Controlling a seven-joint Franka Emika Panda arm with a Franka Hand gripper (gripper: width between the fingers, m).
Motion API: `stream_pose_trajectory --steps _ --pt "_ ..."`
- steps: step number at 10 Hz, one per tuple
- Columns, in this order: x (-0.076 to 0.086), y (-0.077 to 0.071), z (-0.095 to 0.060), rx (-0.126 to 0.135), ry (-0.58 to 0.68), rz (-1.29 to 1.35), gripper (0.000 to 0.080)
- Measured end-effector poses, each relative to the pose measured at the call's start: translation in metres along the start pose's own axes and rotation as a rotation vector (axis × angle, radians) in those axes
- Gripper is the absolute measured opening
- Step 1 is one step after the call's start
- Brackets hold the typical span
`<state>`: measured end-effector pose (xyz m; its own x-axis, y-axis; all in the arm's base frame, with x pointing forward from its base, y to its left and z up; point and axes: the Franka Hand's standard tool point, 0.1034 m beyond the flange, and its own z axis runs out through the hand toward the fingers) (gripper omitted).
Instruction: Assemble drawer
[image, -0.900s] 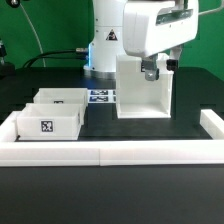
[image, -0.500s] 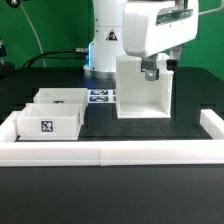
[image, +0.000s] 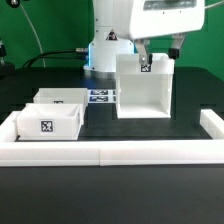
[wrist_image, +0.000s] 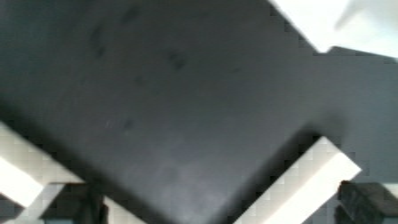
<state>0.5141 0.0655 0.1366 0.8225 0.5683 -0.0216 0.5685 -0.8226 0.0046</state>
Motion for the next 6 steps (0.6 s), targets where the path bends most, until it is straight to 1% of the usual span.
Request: stream_pose_trajectory --steps 1,2,6 --pt "-0.0029 -0.0143 -0.0048 -0.005 0.0 0.063 0.0649" --pt "-0.0054 -0.0199 -0.0058 -0.005 -0.001 0.066 0.0649" --pt "-0.0062 -0.0183 -0.0037 -0.004 -0.004 0.069 0.0649"
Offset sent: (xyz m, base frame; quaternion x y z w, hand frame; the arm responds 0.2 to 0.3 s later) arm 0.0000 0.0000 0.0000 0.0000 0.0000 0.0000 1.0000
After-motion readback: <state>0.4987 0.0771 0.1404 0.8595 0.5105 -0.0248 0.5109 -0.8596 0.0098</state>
